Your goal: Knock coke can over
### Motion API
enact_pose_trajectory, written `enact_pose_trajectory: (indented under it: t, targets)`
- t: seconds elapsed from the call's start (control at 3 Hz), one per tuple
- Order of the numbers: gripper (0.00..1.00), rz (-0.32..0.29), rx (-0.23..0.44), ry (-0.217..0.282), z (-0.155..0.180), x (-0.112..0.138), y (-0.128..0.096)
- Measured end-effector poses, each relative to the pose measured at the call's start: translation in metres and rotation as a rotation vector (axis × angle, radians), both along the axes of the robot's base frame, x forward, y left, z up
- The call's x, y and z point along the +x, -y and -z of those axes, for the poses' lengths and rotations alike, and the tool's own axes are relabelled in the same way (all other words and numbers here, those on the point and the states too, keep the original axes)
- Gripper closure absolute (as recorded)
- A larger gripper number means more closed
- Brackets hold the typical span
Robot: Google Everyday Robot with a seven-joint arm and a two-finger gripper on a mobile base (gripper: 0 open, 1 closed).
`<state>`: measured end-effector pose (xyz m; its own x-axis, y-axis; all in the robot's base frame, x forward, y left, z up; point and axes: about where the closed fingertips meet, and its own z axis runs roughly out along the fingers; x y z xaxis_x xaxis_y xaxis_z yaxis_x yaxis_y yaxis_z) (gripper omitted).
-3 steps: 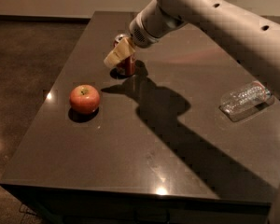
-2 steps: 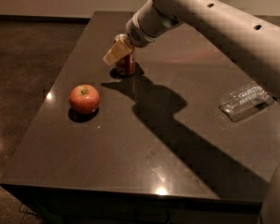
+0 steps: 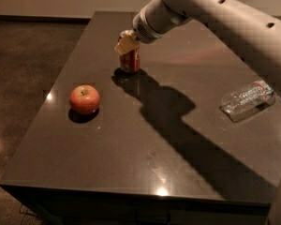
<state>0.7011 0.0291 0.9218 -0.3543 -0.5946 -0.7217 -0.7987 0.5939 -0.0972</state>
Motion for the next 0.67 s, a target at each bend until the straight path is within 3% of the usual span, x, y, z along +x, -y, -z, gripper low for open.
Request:
enact_pose_trajectory:
  t: [0.33, 0.67]
  targets:
    - [0.88, -0.019, -0.033, 0.009, -0.021, -0.003, 0.012]
    - [1.0, -0.063, -0.139, -0.008, -0.037, -0.001, 0.023]
